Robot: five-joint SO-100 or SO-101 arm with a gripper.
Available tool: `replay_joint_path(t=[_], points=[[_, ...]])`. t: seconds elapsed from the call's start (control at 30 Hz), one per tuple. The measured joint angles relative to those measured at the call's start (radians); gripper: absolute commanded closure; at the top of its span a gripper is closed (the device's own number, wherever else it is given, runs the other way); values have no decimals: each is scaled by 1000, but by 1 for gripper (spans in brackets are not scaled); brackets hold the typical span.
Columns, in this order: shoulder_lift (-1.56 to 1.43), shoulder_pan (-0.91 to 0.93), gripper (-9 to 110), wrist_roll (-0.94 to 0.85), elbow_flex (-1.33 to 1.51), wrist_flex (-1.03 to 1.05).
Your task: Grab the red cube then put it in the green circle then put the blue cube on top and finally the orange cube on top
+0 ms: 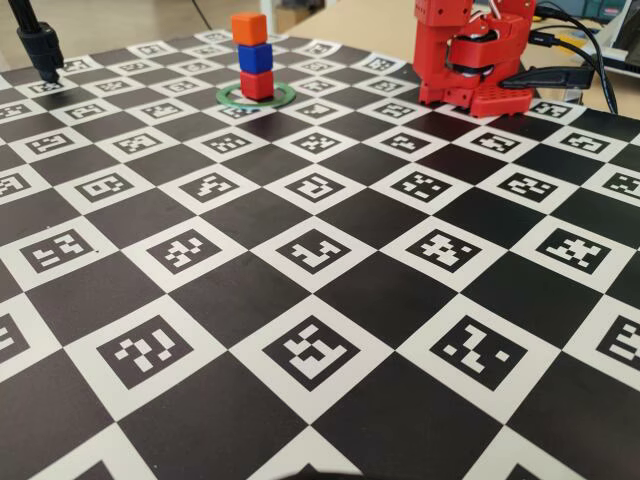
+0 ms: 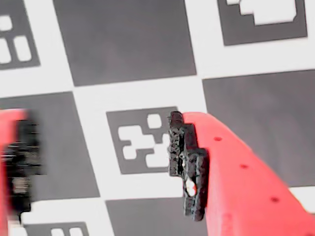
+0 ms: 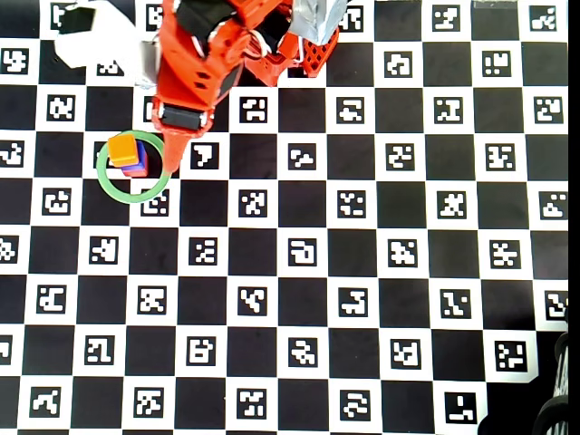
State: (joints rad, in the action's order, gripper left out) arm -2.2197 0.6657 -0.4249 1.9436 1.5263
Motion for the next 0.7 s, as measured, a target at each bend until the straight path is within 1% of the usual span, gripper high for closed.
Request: replay_joint_path(t=[0.17,0.23,0.33,0.43,0.57,0.7], points=[[-112,-97,101,100,172,-101],[-147,-138,106,126,229,-140],[-172,-172,107,130,301,-204],[-206,-175,107,78,383,-272],[-281,-178,108,-71,525,-359],[-345,-196,108,-218,604,-416]])
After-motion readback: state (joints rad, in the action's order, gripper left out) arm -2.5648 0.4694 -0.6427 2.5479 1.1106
